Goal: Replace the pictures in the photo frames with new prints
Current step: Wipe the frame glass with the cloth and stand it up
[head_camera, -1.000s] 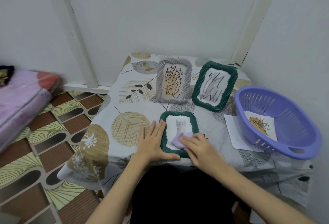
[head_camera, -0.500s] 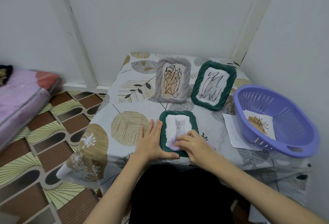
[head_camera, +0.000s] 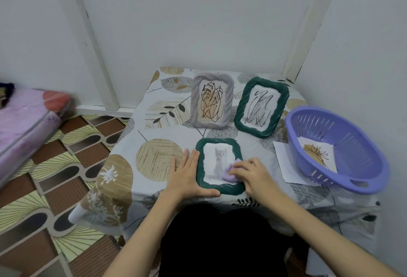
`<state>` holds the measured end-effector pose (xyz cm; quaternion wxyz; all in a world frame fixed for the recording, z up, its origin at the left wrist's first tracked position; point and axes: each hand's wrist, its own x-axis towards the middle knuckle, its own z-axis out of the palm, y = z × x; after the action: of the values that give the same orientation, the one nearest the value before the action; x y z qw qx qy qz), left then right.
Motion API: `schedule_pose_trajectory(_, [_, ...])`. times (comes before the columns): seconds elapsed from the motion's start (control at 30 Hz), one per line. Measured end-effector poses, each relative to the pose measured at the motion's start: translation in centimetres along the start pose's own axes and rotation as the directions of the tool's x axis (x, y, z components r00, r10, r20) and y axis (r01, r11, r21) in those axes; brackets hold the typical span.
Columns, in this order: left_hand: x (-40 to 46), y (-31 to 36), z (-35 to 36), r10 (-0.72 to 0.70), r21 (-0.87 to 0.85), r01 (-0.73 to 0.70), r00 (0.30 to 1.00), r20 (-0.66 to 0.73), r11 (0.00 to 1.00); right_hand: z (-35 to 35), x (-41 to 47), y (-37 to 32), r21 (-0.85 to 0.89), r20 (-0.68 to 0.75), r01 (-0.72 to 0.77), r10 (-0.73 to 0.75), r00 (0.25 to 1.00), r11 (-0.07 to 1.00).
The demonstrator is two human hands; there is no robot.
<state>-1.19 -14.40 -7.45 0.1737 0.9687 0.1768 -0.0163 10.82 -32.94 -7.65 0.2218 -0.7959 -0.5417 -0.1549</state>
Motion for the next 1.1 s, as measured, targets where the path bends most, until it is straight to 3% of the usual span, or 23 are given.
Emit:
schedule_pose_trajectory(0.13, [0.0,0.0,0.1,0.000,0.007,0.000,1.000,-0.002,1.000,2.1,1.6,-2.6,-0.002,-0.006,-0.106,0.106,0.994,0.994])
schedule_pose_trajectory(0.23, [0.0,0.0,0.1,-0.003,-0.004,0.003,1.000,-0.014,1.000,2.1,-0.1,-3.5,-0.002,0.031,0.019,-0.019,0.999,1.000])
schedule_pose_trajectory(0.33, [0.0,0.0,0.1,0.000,0.006,0.000,1.000,0.000,1.000,0.7,-0.4,-1.1,-0.015,0.037,0.034,-0.033,0.999,0.999])
schedule_pose_trajectory(0.5, [0.1,-0.1,0.2,0.006,0.005,-0.006,1.000,0.003,1.000,2.1,3.0,0.4,-0.145,0.023,-0.198,0.203,0.979,0.969])
schedule_pose_trajectory(0.63, [0.2,-0.2,0.2,0.002,-0.013,-0.002,1.000,0.008,1.000,3.5,7.5,-0.5,-0.071,0.087,-0.363,0.368,0.926,0.929])
schedule_pose_trajectory(0.73, [0.3,-0.2,0.2,0.006,-0.016,-0.006,1.000,0.011,1.000,4.2,8.1,-1.5,0.018,0.148,-0.296,0.290,0.945,0.955])
schedule_pose_trajectory(0.83, [0.2,-0.2,0.1,0.014,-0.032,-0.013,1.000,0.016,0.999,4.1,6.6,-0.9,0.104,0.120,-0.192,0.180,0.976,0.976])
schedule_pose_trajectory(1.0, [0.2,-0.3,0.2,0.009,0.009,-0.009,1.000,0.002,1.000,5.1,8.6,-1.7,-0.085,0.119,-0.295,0.303,0.945,0.952])
schedule_pose_trajectory(1.1, [0.2,-0.3,0.3,0.008,0.012,-0.008,1.000,-0.013,1.000,5.0,7.7,-2.4,-0.055,0.124,-0.218,0.223,0.967,0.974])
